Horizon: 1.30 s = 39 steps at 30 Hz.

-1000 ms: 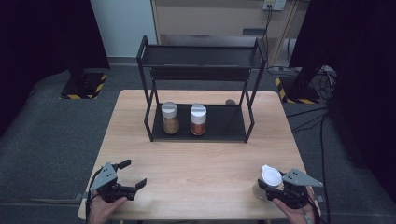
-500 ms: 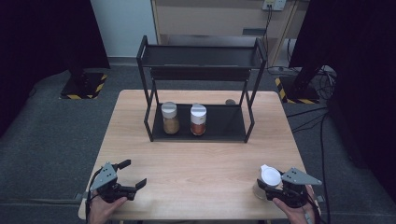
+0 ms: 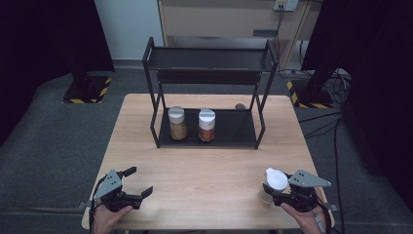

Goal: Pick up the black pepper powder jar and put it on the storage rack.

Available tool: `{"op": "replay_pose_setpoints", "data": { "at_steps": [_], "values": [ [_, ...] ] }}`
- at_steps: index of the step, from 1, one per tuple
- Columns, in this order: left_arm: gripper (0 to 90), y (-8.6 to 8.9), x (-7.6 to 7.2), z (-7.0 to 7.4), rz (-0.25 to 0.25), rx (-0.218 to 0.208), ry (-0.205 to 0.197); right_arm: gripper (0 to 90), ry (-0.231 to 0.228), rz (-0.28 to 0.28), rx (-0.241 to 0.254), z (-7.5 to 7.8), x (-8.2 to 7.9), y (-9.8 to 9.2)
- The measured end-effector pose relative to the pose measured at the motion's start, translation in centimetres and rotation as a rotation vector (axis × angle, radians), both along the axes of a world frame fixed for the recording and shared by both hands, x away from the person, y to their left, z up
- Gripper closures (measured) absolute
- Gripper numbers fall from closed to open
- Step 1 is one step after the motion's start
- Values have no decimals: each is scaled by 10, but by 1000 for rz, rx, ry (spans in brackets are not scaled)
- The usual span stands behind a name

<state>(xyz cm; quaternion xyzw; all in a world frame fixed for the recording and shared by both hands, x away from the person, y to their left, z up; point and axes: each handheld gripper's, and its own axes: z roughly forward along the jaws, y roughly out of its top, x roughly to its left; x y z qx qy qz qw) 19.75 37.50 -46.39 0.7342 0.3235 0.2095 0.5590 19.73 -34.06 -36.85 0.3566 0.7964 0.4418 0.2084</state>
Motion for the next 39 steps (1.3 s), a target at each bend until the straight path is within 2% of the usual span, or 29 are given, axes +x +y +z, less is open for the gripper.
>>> {"op": "replay_pose_setpoints", "data": {
  "at_steps": [8, 18, 27, 39],
  "values": [
    [19, 0, 0, 0, -1, -1, 0, 310, -10, 47, 4, 9, 10, 11],
    [20, 0, 0, 0, 0, -3, -1, 310, -11, 105, 9, 21, 30, 25],
    [20, 1, 0, 0, 1, -4, -1, 311, -9, 143, 0, 32, 45, 37],
    [20, 1, 0, 0, -2, -3, -3, 310, 0, 173, 21, 40, 67, 50]
  ]
}}
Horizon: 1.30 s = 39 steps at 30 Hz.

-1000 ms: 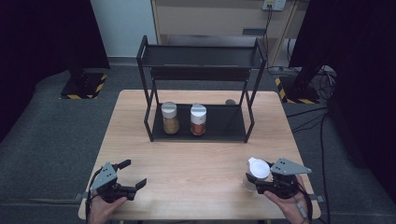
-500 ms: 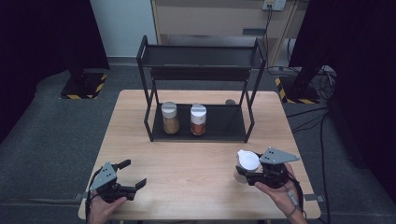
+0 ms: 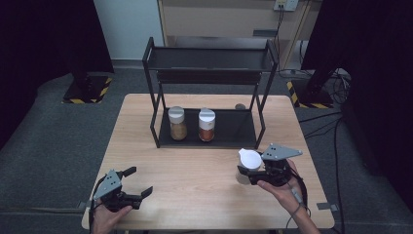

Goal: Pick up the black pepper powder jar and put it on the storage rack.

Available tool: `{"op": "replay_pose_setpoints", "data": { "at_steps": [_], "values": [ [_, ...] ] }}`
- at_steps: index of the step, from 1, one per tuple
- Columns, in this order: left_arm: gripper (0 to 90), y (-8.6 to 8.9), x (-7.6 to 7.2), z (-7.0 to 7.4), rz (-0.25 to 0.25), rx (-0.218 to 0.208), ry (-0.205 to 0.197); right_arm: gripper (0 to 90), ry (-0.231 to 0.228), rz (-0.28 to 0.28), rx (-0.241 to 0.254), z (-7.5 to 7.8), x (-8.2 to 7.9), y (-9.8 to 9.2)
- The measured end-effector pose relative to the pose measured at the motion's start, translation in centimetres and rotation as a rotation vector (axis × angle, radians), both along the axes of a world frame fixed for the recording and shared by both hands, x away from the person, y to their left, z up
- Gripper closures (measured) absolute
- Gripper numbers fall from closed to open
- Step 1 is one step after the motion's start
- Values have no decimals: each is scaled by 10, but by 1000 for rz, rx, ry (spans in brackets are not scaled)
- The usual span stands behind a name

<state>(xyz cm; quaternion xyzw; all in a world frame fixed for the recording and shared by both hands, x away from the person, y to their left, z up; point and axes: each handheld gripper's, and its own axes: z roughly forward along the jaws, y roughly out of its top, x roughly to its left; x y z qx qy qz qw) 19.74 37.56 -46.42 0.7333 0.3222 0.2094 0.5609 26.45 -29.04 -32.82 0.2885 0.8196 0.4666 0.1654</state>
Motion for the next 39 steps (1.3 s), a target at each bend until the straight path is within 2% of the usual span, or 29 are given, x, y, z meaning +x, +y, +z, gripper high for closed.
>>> {"op": "replay_pose_setpoints", "data": {
  "at_steps": [22, 33, 39],
  "values": [
    [20, 0, 0, 0, -5, 2, -2, 310, -7, -76, 12, 24, 38, 26],
    [20, 0, 0, 0, -5, 2, -1, 310, -28, -116, -10, 36, 63, 37],
    [20, 0, 0, 0, -5, 2, -1, 310, -30, -122, -18, 37, 75, 41]
  ]
}}
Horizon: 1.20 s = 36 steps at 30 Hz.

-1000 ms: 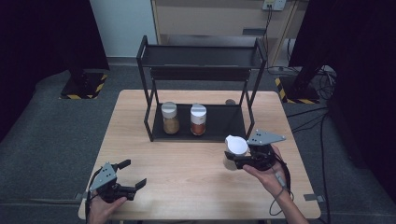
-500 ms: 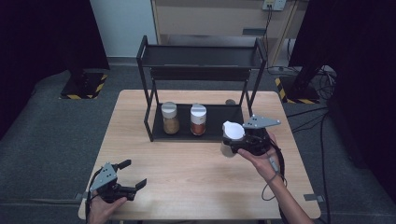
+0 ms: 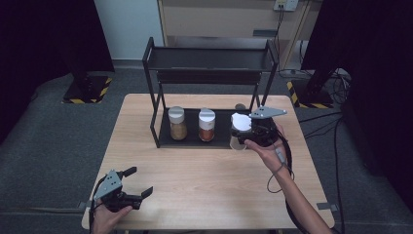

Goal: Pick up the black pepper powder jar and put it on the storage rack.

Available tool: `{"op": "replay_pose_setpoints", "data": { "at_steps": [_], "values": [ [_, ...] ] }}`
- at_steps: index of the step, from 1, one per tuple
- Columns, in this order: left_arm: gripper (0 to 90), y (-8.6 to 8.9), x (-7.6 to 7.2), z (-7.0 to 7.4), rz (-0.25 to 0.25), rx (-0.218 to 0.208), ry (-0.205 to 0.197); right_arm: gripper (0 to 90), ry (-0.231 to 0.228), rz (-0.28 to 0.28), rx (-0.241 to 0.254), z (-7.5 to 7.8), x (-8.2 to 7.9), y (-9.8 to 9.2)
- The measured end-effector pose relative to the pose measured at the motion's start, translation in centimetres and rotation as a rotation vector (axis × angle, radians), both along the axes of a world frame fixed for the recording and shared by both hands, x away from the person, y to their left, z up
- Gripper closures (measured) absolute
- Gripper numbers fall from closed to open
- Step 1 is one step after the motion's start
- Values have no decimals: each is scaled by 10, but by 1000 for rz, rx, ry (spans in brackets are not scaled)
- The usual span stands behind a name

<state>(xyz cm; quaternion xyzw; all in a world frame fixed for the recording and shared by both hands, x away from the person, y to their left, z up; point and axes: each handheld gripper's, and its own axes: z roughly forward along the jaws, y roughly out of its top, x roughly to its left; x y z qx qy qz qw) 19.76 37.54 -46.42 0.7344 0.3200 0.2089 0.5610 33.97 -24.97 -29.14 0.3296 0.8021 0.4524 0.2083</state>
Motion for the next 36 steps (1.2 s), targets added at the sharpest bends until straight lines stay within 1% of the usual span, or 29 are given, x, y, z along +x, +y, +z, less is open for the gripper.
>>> {"op": "replay_pose_setpoints", "data": {
  "at_steps": [10, 15, 17, 26, 31, 36],
  "values": [
    [20, 0, 0, 0, -1, 0, 2, 310, 3, -12, -16, -4, 22, 5],
    [20, 0, 0, 0, 2, -2, 3, 310, 4, -33, -17, -9, 34, 8],
    [20, 0, 0, 0, 1, -2, 3, 310, 11, -45, -18, -12, 39, 9],
    [21, 1, 1, -1, 2, -4, 4, 310, 16, -85, -11, -29, 58, 14],
    [21, 1, 1, -1, 2, -4, 4, 310, 33, -97, -9, -38, 69, 17],
    [23, 1, 1, -1, 1, -5, 5, 310, 32, -109, -10, -47, 75, 20]
  ]
}}
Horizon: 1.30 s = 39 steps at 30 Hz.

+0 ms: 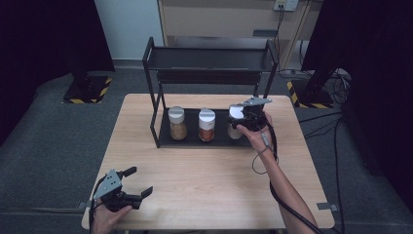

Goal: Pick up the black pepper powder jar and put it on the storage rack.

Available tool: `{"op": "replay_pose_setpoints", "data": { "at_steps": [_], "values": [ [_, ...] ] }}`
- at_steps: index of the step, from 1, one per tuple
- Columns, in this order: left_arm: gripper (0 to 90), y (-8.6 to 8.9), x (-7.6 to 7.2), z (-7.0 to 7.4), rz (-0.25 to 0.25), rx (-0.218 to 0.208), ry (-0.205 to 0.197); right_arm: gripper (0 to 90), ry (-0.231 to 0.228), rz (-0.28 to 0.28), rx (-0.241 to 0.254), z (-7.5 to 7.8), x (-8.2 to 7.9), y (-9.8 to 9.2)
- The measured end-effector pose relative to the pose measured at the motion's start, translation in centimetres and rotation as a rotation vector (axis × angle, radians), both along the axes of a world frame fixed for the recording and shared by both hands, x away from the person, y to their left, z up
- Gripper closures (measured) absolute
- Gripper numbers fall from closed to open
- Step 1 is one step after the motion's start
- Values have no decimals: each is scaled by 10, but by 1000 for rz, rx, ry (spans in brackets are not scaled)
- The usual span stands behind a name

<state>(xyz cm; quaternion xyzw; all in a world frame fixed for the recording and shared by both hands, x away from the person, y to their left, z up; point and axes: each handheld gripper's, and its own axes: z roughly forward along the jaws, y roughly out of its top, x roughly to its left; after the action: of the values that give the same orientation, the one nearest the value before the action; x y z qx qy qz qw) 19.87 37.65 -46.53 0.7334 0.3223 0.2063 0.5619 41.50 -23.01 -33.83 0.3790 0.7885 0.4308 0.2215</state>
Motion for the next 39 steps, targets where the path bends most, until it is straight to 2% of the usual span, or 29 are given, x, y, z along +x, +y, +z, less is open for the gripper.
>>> {"op": "replay_pose_setpoints", "data": {
  "at_steps": [10, 19, 29, 32, 39],
  "values": [
    [24, 0, 0, 0, 0, -1, -1, 310, 6, -17, 3, -19, 8, 5],
    [23, 0, 0, 0, -1, -1, 0, 310, 17, -28, 3, -29, 13, 6],
    [24, 0, 0, 0, -1, -2, 0, 310, 19, -31, -5, -34, 16, 9],
    [24, 0, 0, 0, -1, -2, 0, 310, 34, -34, 5, -36, 18, 8],
    [24, 0, 0, 0, -1, -2, 0, 309, 31, -37, 8, -38, 17, 7]
  ]
}}
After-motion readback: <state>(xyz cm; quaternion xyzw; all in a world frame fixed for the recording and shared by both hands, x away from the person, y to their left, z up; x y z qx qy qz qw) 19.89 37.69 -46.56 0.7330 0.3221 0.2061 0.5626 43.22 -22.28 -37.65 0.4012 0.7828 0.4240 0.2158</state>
